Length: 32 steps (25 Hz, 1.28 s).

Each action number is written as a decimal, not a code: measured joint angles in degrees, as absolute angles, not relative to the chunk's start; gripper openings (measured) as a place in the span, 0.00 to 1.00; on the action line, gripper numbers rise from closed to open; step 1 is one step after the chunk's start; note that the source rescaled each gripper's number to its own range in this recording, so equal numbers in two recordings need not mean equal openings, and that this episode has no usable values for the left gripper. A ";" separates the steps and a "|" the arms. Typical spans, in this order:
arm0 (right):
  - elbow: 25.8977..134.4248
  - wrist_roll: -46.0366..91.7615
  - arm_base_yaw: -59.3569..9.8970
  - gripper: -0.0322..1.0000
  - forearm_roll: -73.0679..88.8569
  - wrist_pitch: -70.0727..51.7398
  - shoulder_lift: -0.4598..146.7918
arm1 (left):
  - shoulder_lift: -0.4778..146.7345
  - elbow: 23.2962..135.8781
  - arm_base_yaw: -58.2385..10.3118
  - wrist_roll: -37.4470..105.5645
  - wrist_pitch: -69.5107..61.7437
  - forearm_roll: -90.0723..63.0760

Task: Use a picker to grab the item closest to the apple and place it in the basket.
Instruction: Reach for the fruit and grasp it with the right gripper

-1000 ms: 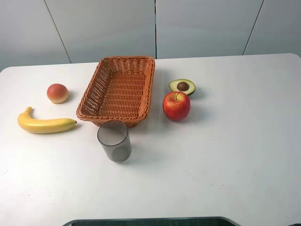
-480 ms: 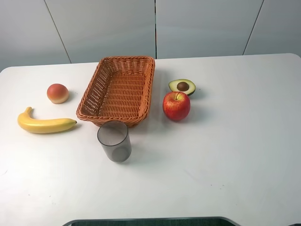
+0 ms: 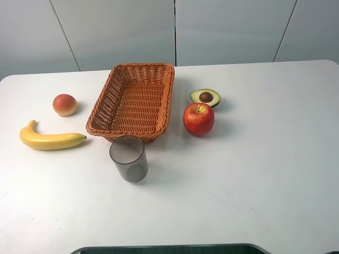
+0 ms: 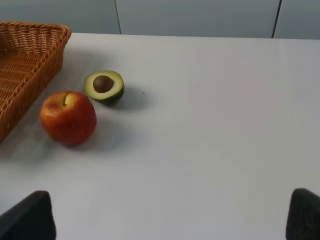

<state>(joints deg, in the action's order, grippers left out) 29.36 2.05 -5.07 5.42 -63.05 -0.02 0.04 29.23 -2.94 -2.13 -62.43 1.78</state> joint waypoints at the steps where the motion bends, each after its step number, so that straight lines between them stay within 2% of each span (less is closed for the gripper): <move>1: 29.36 2.05 -5.07 1.00 5.42 -63.05 -0.02 | 0.04 29.23 -2.94 -2.13 -62.43 1.78; 7: 29.48 1.71 -5.07 1.00 3.99 -62.69 3.67 | 0.04 29.23 -2.94 -2.13 -62.43 1.78; 12: 34.83 4.68 -5.07 1.00 1.76 -59.23 22.67 | 0.04 29.23 -2.94 -2.13 -62.43 1.78; 17: 43.93 12.53 -5.28 1.00 1.68 -55.80 47.75 | 0.04 29.23 -2.94 -2.13 -62.43 1.78; 21: 52.37 14.45 -9.59 1.00 0.59 -50.05 65.40 | 0.04 29.23 -2.94 -2.13 -62.43 1.78; 32: 79.66 23.43 -15.26 1.00 3.52 -46.82 103.37 | 0.04 29.23 -2.94 -2.13 -62.43 1.78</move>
<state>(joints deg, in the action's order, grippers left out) 79.66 23.43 -15.26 3.52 -46.82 103.37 0.04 29.23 -2.94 -2.13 -62.43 1.78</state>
